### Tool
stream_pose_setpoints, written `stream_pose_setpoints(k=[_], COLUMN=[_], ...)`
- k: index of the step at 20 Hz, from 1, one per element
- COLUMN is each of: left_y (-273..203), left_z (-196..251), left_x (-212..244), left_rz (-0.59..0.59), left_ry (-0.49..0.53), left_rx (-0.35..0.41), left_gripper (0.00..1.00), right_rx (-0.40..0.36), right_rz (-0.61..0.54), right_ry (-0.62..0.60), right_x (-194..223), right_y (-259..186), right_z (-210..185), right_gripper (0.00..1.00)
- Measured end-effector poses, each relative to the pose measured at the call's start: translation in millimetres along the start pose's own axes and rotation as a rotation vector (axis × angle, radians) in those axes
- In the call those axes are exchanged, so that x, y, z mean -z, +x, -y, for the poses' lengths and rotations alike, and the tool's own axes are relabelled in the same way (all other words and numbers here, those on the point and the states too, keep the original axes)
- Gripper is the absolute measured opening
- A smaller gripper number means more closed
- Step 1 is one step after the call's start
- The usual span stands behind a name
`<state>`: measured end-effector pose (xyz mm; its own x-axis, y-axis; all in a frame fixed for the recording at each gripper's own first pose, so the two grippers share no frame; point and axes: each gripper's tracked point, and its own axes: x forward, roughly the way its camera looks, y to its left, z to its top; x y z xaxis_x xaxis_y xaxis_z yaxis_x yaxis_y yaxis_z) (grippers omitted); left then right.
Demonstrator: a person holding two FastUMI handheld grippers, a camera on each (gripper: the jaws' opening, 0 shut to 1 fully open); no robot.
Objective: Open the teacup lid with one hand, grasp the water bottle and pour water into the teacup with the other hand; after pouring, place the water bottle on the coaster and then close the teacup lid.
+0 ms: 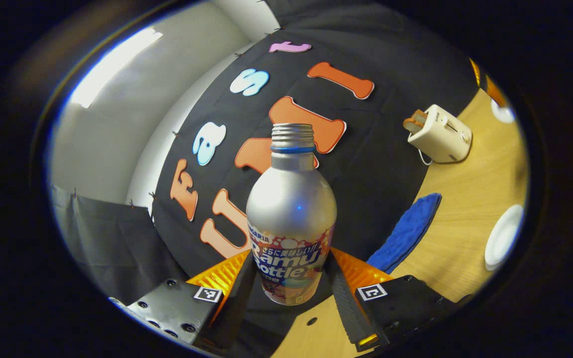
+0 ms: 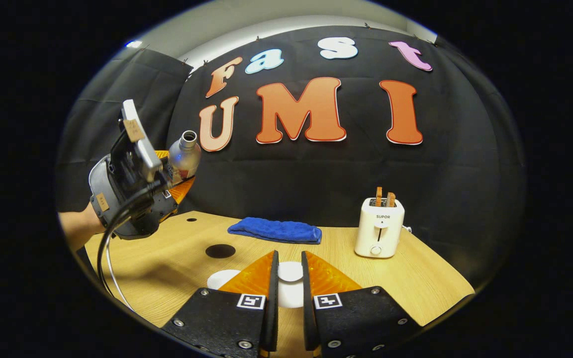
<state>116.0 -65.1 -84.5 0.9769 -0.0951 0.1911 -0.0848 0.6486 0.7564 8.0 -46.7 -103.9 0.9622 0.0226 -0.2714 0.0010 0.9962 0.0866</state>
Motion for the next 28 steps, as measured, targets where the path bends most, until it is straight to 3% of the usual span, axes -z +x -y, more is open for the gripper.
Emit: stream_pose_setpoints(k=[4, 5, 6, 10, 18, 22, 23, 24, 25, 27, 28], left_y=[7, 8, 9, 9, 25, 27, 28, 30, 32, 33, 33], left_z=[14, 21, 23, 45, 76, 91, 96, 101, 106, 115, 119], left_x=[30, 36, 42, 62, 96, 116, 121, 124, 126, 130, 132], left_rz=[-0.079, -0.101, -0.126, -0.227, -0.371, -0.433, -0.445, -0.456, -0.462, -0.477, -0.483], left_ry=[-0.220, -0.274, -0.329, -0.556, -0.869, -0.961, -0.963, -0.963, -0.965, -0.963, -0.962], left_rx=[0.009, 0.021, 0.031, 0.102, 0.193, 0.218, 0.224, 0.232, 0.242, 0.264, 0.273], left_gripper=[0.83, 0.78, 0.83, 0.83, 0.83, 0.79, 0.83, 0.79, 0.83, 0.79, 0.83], right_rx=[-0.008, -0.012, -0.011, -0.014, -0.035, -0.048, -0.053, -0.055, -0.061, -0.066, -0.067], right_rz=[-0.007, -0.010, -0.014, -0.027, -0.039, -0.042, -0.045, -0.048, -0.051, -0.057, -0.060], right_ry=[-0.004, -0.003, -0.002, -0.003, 0.019, 0.022, 0.023, 0.024, 0.024, 0.024, 0.025], right_x=[3, 4, 5, 11, 18, 21, 23, 24, 25, 29, 30], right_y=[7, 8, 10, 17, 33, 39, 41, 43, 44, 48, 50], right_z=[-5, -6, -7, -9, -15, -19, -21, -22, -23, -26, -27], right_gripper=[0.22, 0.22, 0.22, 0.22, 0.21, 0.21, 0.21, 0.21, 0.21, 0.21, 0.21])
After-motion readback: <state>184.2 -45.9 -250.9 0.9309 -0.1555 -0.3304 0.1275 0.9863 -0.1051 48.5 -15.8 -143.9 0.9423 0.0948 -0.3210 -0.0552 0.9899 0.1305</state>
